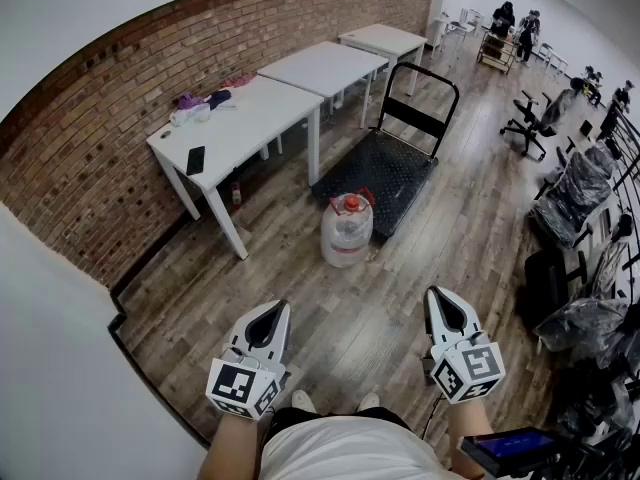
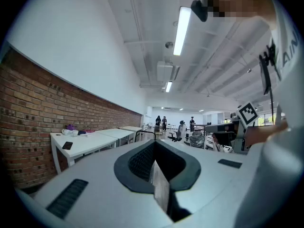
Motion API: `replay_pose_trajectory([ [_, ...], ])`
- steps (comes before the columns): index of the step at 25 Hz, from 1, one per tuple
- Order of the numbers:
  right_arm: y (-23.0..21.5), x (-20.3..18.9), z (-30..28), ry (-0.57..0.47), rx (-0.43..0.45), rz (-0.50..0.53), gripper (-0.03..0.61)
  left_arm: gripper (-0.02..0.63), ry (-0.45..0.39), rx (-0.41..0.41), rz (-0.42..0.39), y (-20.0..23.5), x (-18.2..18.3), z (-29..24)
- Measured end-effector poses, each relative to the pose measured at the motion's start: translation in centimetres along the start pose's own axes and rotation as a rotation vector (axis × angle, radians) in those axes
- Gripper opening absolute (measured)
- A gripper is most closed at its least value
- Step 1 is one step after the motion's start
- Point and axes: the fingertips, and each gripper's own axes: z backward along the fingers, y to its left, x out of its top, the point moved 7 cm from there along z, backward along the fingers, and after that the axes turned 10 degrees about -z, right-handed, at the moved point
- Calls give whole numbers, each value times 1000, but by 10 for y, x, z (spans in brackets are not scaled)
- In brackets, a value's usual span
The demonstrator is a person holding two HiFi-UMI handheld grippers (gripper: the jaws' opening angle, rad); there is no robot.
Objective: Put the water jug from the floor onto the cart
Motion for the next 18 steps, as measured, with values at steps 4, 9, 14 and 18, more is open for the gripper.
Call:
replay_pose_trajectory([
  [4, 23, 1, -19, -11, 1, -10, 2, -2, 8, 23, 16, 28, -10, 13],
  [9, 47, -8, -36, -21, -3, -22, 2, -2, 31, 25, 31, 54, -23, 19],
  [14, 35, -24, -56, 31, -14, -40, 2, -2, 50, 17, 34, 63, -31, 1],
  [18, 5, -29, -75, 41, -26, -80, 2, -2, 66, 13, 30, 65, -32, -31],
])
